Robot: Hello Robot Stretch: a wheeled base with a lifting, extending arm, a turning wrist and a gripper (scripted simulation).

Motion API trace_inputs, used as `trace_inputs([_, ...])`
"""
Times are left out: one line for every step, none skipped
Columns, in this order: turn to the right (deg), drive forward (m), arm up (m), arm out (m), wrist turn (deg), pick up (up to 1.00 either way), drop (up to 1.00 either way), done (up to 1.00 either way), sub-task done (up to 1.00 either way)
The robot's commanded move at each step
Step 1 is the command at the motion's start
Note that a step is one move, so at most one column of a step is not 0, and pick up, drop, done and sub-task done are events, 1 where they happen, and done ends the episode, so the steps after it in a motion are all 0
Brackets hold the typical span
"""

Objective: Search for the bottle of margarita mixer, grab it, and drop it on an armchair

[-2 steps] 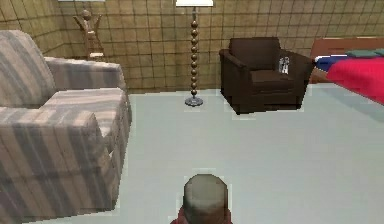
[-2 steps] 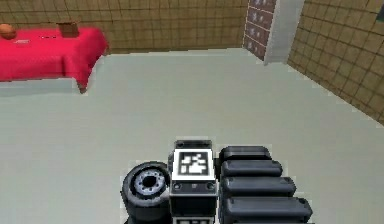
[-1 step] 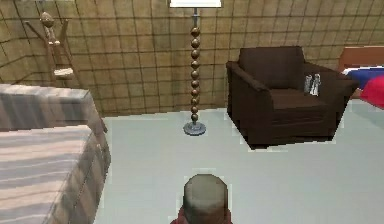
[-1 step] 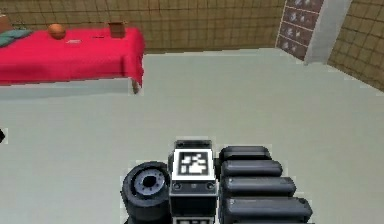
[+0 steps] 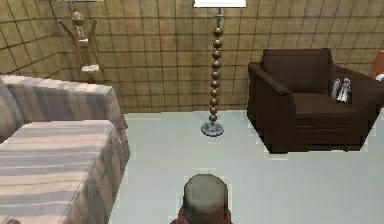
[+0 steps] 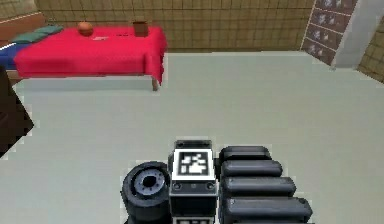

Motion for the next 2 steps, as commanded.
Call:
trace_inputs([0.0,0.95,0.00,0.00,0.0,0.00,0.00,0.00,0.00])
trace_inputs([-3.0,0.00,0.00,0.00,0.0,0.00,0.00,0.00,0.00])
